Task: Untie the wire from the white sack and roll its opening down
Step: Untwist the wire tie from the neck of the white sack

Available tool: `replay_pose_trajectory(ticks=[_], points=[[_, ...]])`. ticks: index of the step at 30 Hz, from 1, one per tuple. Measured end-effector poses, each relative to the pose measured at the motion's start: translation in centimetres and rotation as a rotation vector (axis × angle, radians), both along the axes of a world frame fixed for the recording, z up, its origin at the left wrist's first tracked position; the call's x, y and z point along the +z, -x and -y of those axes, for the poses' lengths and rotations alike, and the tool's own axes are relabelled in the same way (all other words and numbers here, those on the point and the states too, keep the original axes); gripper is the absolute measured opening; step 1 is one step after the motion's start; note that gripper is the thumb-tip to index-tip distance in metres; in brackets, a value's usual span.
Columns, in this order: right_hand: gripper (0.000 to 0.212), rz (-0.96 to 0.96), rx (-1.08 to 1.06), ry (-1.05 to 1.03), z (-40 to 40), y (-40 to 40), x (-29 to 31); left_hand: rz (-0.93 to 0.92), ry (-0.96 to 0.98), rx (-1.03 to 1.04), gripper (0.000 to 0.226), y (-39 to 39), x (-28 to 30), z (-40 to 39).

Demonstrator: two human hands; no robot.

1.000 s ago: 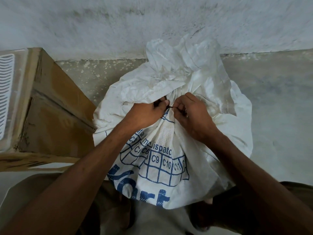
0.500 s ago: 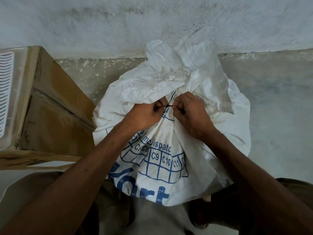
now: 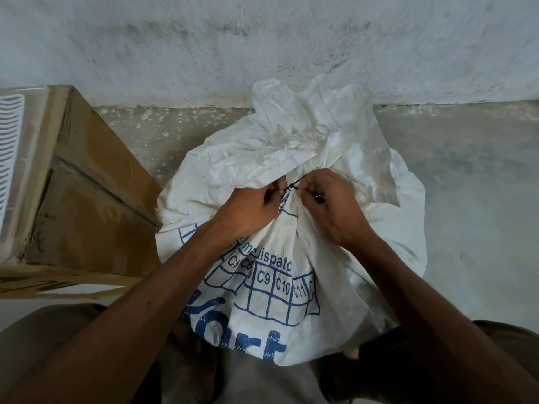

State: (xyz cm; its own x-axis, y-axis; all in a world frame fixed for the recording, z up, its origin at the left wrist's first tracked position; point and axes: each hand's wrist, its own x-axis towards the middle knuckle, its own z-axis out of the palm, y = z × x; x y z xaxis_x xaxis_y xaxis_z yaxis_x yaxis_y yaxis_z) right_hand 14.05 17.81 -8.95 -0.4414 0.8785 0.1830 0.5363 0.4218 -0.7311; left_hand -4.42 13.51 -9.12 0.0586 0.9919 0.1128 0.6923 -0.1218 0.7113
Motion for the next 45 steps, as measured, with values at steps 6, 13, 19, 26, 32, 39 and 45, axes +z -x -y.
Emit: replay_pose_trajectory(ticks=[6, 13, 19, 26, 32, 39, 45], points=[[0.013, 0.055, 0.018, -0.054, 0.0, 0.0, -0.6, 0.032, 0.008, 0.003, 0.015, 0.0, 0.1, 0.2], [0.006, -0.056, -0.106, 0.0, 0.0, 0.2, -0.2, 0.131, 0.141, 0.125, 0.012, -0.4, 0.9, -0.1], [0.002, -0.047, -0.078, -0.004, 0.1, 0.3, 0.0, 0.272, 0.112, 0.234, 0.01, -0.9, 0.6, 0.0], [0.001, -0.096, -0.089, 0.039, -0.1, 0.1, -0.1, 0.038, 0.003, 0.145, 0.019, -1.0, 0.9, 0.0], [0.005, -0.152, -0.133, 0.097, -0.3, 0.1, -0.1, 0.149, 0.202, 0.311, 0.026, -1.0, 1.3, -0.3], [0.009, -0.152, -0.12, 0.091, -0.1, 0.0, 0.0, -0.226, -0.223, 0.086, 0.033, -0.9, 1.4, 0.5], [0.005, -0.207, -0.118, 0.138, -0.3, -0.1, -0.2, -0.075, -0.185, 0.188, 0.012, -1.7, 1.1, 0.0]])
